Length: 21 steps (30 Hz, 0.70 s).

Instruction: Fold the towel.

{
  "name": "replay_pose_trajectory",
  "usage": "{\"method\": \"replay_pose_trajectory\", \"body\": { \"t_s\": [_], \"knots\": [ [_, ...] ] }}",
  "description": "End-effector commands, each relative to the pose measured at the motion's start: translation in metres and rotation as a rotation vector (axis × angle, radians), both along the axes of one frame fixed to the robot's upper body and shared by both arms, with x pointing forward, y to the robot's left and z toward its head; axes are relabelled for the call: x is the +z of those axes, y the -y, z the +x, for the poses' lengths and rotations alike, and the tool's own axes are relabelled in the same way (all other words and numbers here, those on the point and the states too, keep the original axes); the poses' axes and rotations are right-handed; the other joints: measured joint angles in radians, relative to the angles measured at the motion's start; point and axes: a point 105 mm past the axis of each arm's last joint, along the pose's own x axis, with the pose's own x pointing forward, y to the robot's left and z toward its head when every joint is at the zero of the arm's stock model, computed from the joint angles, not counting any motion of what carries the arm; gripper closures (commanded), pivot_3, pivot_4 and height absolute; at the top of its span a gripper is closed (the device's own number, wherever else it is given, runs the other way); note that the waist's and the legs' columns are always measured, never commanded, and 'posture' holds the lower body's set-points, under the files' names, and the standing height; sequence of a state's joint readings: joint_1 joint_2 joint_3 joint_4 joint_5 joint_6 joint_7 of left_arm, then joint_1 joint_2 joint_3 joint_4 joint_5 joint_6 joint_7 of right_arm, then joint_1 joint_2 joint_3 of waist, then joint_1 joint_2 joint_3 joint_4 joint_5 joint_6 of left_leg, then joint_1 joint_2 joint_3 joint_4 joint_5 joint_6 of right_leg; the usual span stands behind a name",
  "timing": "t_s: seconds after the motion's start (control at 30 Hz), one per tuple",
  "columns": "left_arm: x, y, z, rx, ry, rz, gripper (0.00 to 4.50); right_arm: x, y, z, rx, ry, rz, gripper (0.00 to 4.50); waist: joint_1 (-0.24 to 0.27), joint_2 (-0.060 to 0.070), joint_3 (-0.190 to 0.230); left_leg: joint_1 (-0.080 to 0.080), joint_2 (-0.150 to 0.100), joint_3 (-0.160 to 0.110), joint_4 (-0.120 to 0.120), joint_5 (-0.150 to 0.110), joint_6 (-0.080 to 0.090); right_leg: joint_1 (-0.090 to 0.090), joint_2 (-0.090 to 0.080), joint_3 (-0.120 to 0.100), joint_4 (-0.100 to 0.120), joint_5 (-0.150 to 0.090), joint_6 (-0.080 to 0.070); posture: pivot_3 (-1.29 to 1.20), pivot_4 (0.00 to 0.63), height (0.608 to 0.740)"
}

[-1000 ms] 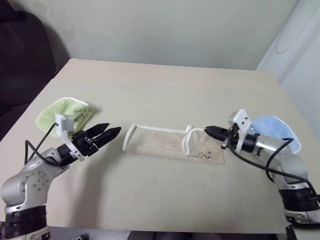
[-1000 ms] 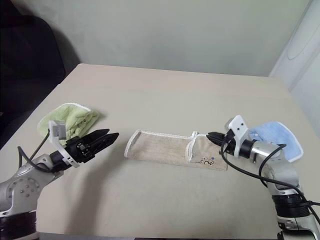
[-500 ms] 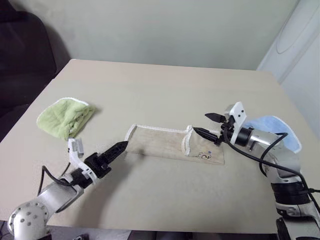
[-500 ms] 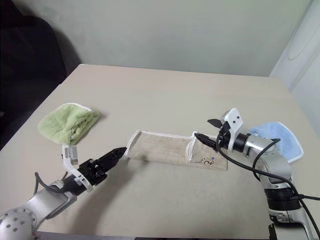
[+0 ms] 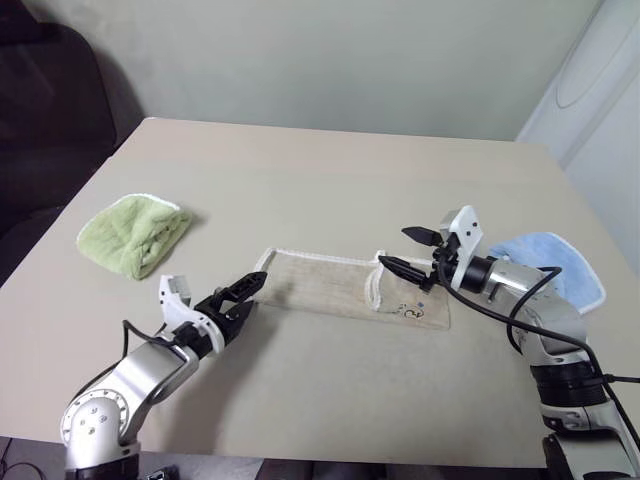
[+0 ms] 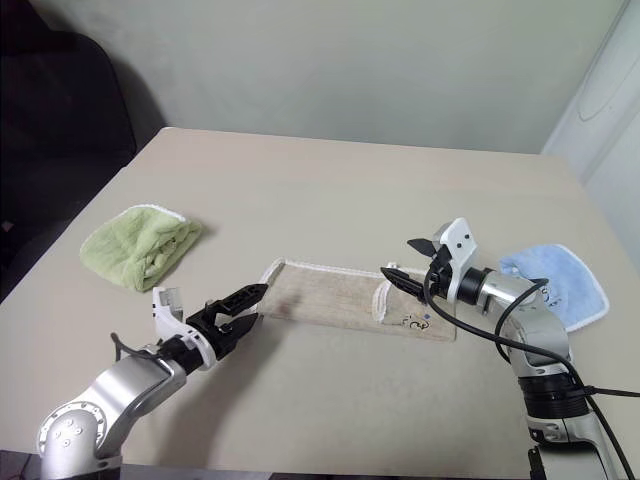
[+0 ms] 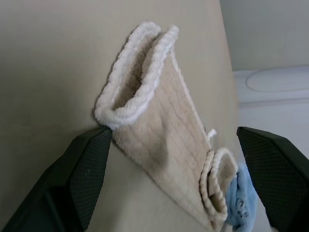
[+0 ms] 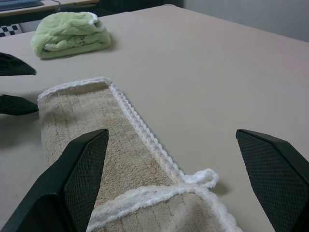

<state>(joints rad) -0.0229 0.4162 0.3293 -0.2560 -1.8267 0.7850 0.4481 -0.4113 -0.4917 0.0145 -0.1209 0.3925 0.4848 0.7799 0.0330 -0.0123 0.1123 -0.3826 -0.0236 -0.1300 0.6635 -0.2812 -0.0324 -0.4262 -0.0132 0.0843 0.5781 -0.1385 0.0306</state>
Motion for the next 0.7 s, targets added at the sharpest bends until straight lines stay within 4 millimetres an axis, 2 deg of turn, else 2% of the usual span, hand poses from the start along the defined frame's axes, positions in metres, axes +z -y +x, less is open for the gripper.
{"method": "replay_pose_trajectory", "body": {
  "t_s": [0.03,0.3,0.4,0.7],
  "knots": [
    [-0.003,0.005,0.013,0.011,-0.009,-0.014,0.0,0.017,-0.001,0.002,-0.015,0.078,0.008,0.05,0.001,0.0,0.0,0.0,0.0,0.0,0.0,0.0,0.0,0.0,0.0,0.0,0.0,0.0,0.0,0.0,0.15,0.74],
    [-0.015,0.011,0.024,0.013,-0.059,-0.016,0.0,0.018,0.006,0.003,-0.053,0.087,0.007,0.05,0.008,0.002,0.001,0.0,-0.001,0.0,0.0,0.002,0.002,0.002,0.0,0.0,0.0,0.0,0.0,0.0,0.15,0.74],
    [-0.018,0.012,0.025,0.023,-0.081,-0.016,0.54,0.017,0.007,0.002,-0.061,0.088,0.007,0.02,0.01,0.003,0.001,0.0,-0.001,0.0,0.0,0.003,0.004,0.003,0.0,0.0,0.0,0.0,-0.001,0.0,0.15,0.74],
    [-0.015,0.009,0.019,0.039,-0.067,-0.016,3.88,0.016,0.01,0.001,-0.075,0.089,0.002,0.02,0.006,0.003,0.002,0.001,0.001,0.0,0.0,0.003,0.003,0.002,0.003,0.0,-0.001,-0.001,0.0,0.0,0.15,0.74]
  ]
}}
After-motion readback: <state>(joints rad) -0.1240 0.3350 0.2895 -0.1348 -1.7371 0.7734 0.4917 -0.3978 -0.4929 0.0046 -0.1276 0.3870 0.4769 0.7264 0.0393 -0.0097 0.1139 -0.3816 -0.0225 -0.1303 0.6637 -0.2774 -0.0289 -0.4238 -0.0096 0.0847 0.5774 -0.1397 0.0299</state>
